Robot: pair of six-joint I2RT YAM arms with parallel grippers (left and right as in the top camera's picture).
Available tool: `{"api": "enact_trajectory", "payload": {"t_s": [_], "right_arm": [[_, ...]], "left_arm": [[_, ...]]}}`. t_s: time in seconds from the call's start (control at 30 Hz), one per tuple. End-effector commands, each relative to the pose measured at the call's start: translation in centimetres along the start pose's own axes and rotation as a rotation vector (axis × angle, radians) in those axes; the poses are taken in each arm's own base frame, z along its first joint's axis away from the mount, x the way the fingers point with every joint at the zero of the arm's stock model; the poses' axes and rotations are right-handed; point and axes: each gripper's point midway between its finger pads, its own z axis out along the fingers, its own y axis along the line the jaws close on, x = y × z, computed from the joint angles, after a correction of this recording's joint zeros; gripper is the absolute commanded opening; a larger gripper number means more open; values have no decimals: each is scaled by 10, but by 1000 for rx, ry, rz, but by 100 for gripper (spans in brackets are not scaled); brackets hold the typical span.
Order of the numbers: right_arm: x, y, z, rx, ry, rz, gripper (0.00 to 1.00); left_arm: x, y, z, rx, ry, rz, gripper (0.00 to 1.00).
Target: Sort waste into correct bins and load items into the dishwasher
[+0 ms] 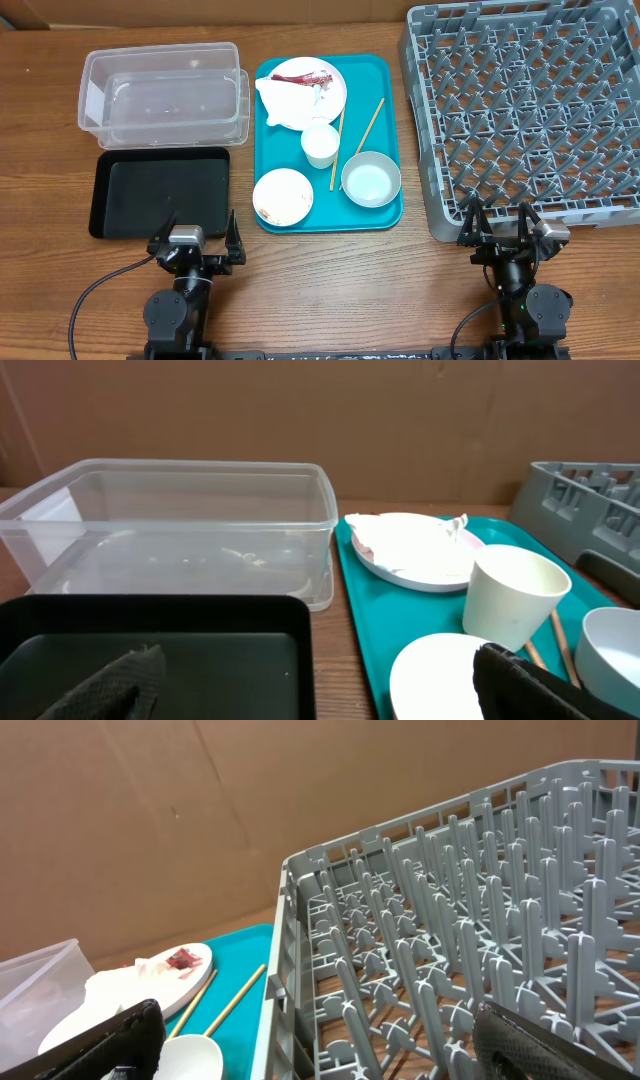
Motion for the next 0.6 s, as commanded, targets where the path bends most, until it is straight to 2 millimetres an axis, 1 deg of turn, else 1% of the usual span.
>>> {"api": "enact_trajectory", "payload": {"t_s": [0.0, 0.1, 0.2, 0.3, 0.33, 0.4, 0.47, 0.57], "right_arm": [[2, 7, 0, -41, 0, -2, 100], [0, 15, -1, -85, -2, -13, 100], [-9, 26, -3, -132, -18, -75, 100], [-31, 33, -8, -146, -65, -119, 100], [-42, 37, -11, -152, -88, -123, 100], [-56, 42, -15, -160, -118, -125, 100], [-72, 48, -19, -168, -145, -127, 100], [-89, 54, -22, -173, -164, -129, 100]], "left_arm": [[-4, -11, -1, 62, -23, 18, 100], [-12, -14, -2, 76, -39, 19, 100], [-29, -15, -6, 77, -67, 32, 100], [-50, -17, -13, 76, -81, 58, 100], [-59, -18, -15, 76, -83, 68, 100], [-72, -19, -17, 76, -79, 88, 100], [-88, -21, -17, 83, -72, 109, 100], [-112, -24, -12, 88, -53, 110, 100]]}}
